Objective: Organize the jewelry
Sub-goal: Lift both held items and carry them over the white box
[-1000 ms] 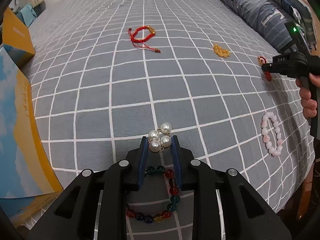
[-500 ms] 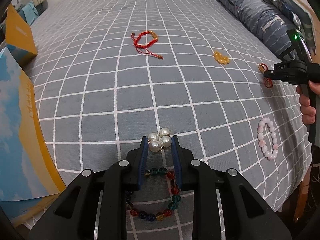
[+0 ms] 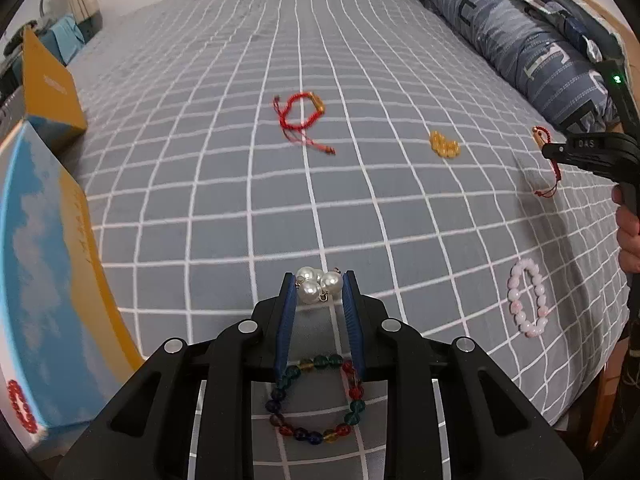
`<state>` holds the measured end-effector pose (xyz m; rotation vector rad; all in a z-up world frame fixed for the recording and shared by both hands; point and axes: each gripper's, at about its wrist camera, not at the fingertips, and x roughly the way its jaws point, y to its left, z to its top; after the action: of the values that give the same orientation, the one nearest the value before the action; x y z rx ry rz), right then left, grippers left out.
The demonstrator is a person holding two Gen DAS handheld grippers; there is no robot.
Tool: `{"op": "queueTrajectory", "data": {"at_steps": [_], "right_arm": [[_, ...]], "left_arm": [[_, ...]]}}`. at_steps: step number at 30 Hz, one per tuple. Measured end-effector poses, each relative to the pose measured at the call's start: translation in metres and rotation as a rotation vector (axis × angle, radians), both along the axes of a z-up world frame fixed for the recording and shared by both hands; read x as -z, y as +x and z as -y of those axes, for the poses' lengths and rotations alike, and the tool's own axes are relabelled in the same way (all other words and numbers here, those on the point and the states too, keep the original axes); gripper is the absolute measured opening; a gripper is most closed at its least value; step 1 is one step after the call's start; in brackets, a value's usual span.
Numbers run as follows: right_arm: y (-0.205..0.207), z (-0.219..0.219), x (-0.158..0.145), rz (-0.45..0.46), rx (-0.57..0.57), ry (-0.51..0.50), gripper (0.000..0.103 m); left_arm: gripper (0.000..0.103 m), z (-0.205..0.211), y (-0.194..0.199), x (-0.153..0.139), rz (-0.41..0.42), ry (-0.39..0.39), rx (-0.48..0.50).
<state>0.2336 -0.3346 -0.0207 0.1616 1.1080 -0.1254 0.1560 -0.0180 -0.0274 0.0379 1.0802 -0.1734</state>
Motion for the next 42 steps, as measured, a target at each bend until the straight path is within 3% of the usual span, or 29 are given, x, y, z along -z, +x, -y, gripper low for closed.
{"op": "queueTrajectory", "data": {"at_steps": [12, 21, 34, 42], "right_arm": [[-0.03, -0.058, -0.07, 0.159, -0.099, -0.057, 0.012], [-0.041, -0.122, -0.098, 0.225, -0.197, -0.051, 0.012], [-0.055, -0.243, -0.124, 0.283, -0.395, 0.003, 0.012], [-0.068, -0.332, -0.131, 0.293, -0.545, 0.025, 0.012]], "left_arm": [[0.023, -0.025, 0.014, -0.054, 0.086, 0.014, -0.039], [0.023, -0.067, 0.011, -0.091, 0.144, 0.005, -0.119], [0.023, -0.163, -0.016, -0.129, 0.216, 0.034, -0.306], [0.023, -0.239, -0.045, -0.13, 0.215, 0.046, -0.438]]}}
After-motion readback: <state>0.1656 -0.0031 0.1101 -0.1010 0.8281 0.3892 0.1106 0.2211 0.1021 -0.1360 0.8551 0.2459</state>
